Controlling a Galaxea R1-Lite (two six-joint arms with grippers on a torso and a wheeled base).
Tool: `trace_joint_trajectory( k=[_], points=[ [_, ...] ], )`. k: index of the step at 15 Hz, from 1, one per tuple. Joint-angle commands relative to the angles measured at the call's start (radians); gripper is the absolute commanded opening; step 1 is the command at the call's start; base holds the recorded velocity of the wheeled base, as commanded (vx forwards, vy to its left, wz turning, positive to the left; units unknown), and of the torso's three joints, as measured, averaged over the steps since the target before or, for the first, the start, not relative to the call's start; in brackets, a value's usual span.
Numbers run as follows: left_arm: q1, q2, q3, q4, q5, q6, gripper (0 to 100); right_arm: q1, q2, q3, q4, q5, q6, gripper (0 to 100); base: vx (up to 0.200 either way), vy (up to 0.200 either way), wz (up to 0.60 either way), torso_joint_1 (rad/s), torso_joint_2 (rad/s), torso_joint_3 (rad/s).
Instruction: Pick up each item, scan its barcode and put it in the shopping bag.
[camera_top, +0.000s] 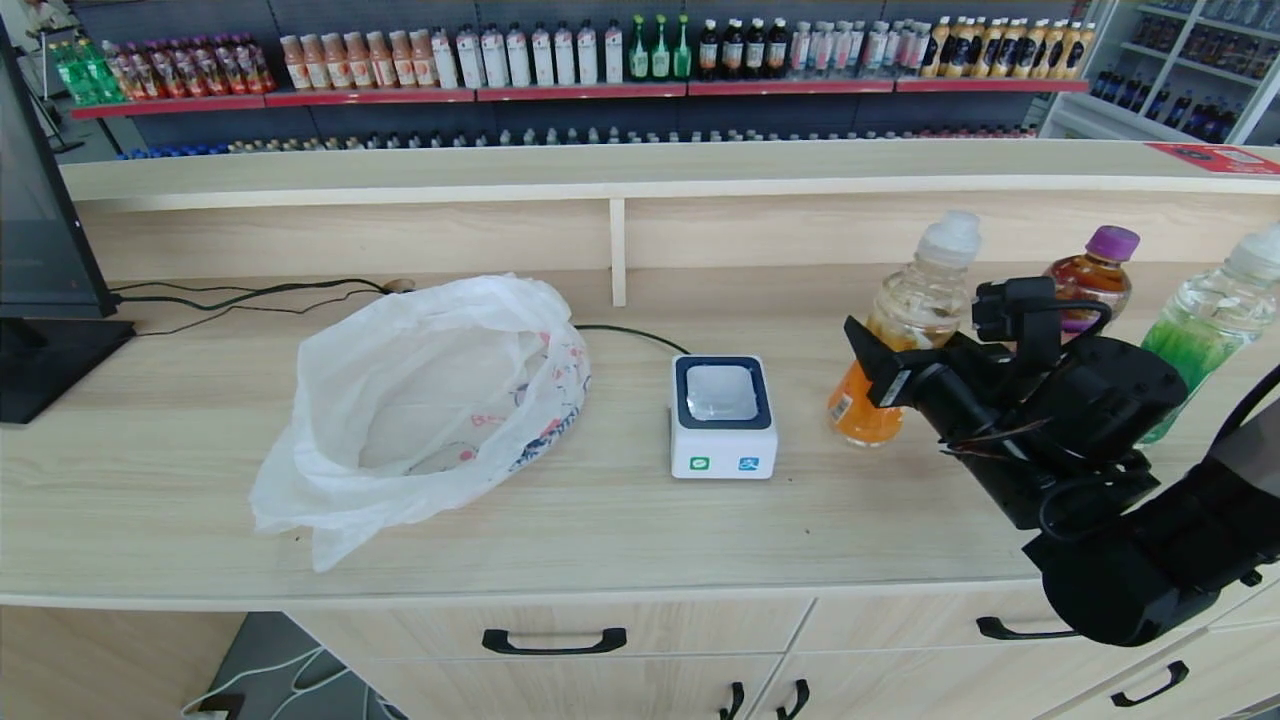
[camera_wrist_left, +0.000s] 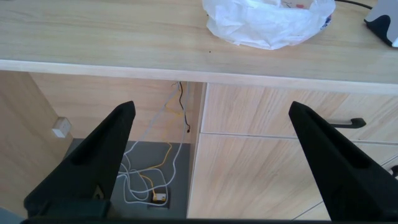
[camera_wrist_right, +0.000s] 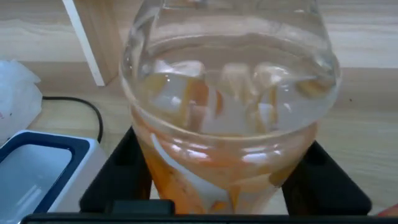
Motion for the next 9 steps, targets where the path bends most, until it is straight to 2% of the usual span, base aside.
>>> trace_joint_trajectory(
  k=[1,9],
  points=[
    [0.0,0.0,0.0,0.0,0.0,0.0,100,-0.004,-0.002,-0.008,-0.002,0.001,0.0,0,0.0,0.0,0.0,0.0,0.0,0.0],
    [0.0,0.0,0.0,0.0,0.0,0.0,100,-0.023,-0.025,-0.011,-0.002,0.01,-0.005,0,0.0,0.0,0.0,0.0,0.0,0.0]
  ],
)
